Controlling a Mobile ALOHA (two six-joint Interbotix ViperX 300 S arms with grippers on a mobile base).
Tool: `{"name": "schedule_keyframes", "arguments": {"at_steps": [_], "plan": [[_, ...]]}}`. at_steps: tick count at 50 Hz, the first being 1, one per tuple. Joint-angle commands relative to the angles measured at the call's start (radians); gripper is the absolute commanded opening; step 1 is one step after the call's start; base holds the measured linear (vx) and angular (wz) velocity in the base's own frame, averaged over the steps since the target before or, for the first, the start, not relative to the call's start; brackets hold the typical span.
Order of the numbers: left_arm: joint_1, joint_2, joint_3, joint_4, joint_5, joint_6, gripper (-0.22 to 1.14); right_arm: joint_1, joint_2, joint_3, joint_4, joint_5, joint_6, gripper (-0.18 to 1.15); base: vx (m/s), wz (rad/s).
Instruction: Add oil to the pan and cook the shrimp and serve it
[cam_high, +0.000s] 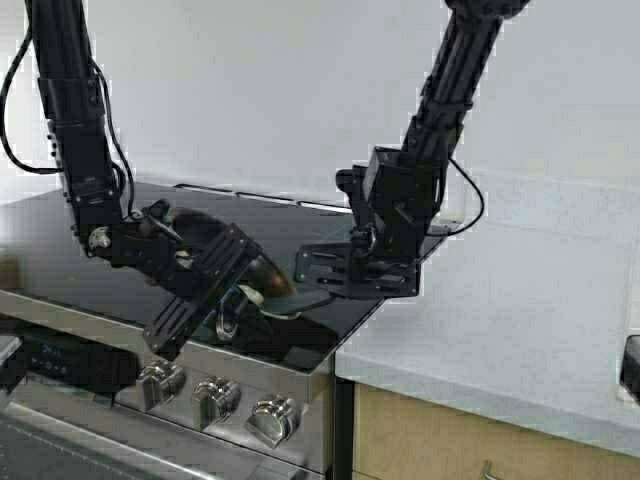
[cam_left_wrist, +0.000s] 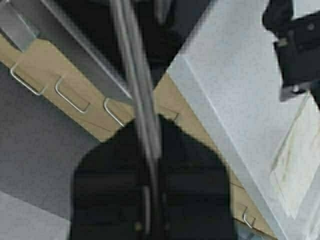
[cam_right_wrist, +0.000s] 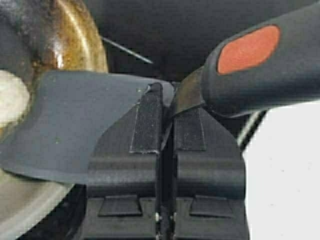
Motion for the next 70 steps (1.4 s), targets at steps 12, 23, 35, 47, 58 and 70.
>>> {"name": "schedule_keyframes", "arguments": {"at_steps": [12, 23, 35, 47, 58, 70], "plan": [[-0.017, 0.038, -0.069, 0.114, -0.097, -0.051, 0.03, 0.04, -0.064, 0.057, -0.037, 0.031, -0.017, 0.08, 0.0, 0.0], [-0.017, 0.067, -0.086, 0.146, -0.129, -0.072, 0.03, 0.044, -0.089, 0.048, -0.046, 0.037, -0.015, 0.08, 0.0, 0.0], [-0.015, 0.067, -0.106, 0.199, -0.132, -0.104, 0.03, 0.066, -0.098, 0.018, -0.048, 0.06, -0.017, 0.08, 0.0, 0.0], [-0.015, 0.067, -0.132, 0.235, -0.132, -0.141, 0.03, 0.081, -0.097, -0.011, -0.049, 0.064, -0.012, 0.08, 0.0, 0.0], [-0.017, 0.069, -0.137, 0.256, -0.135, -0.146, 0.03, 0.081, -0.087, -0.041, -0.048, 0.064, -0.008, 0.08, 0.0, 0.0], [-0.015, 0.069, -0.135, 0.27, -0.149, -0.161, 0.03, 0.081, -0.08, -0.084, -0.044, 0.086, -0.009, 0.08, 0.0, 0.0]]}}
